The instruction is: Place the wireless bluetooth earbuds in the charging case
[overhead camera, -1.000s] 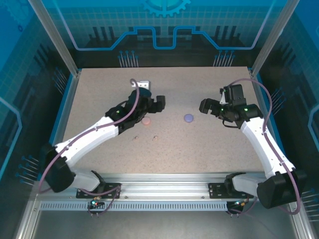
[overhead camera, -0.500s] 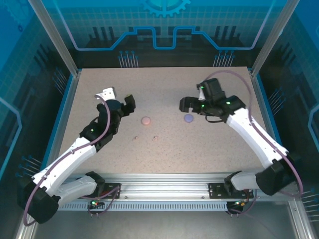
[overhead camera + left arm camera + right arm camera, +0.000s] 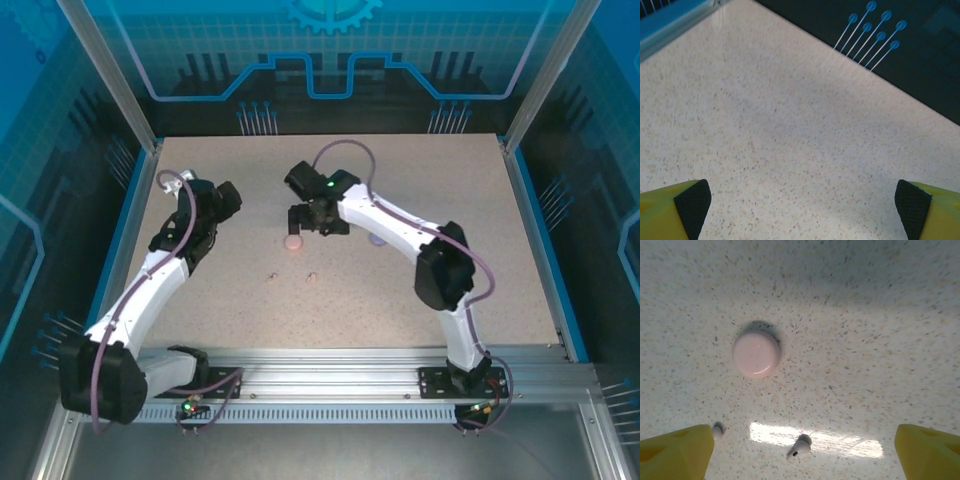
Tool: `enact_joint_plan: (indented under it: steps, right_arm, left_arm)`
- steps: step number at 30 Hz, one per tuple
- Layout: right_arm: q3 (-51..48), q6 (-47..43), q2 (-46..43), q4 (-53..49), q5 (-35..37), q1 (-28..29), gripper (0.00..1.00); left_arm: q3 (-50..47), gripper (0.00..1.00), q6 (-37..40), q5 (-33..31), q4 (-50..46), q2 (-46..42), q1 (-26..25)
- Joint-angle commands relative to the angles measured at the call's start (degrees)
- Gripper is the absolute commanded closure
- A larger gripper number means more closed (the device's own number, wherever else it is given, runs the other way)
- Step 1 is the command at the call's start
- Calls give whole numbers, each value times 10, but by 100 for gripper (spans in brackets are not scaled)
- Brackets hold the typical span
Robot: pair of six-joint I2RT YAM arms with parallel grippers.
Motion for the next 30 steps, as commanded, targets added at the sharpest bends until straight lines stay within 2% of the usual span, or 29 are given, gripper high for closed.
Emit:
enact_joint_plan:
  steps: [1,4,8,15,24,27,30]
  right_arm:
    - [85,28,69,-46,6,11,8]
    - [189,21,154,-89,14,20,10]
    - [278,34,229,-119,16,26,12]
    - [294,25,276,-90,6,32,15]
    - [301,24,309,-90,9,37,21]
    - [301,21,313,-86,8,36,26]
    - [300,14,314,-81,2,32,37]
  left_arm:
    - [37,1,-43,75,-60,22,28]
    - [39,1,-60,106,-64,34,45]
    - [34,1,-64,106,-60,36,54]
    - [23,1,-73,123,-53,39,78]
    - [25,1,-78,139,-42,45,82]
    - [21,1,-78,145,-41,49,82]
    - [22,1,-76,155,-49,57,82]
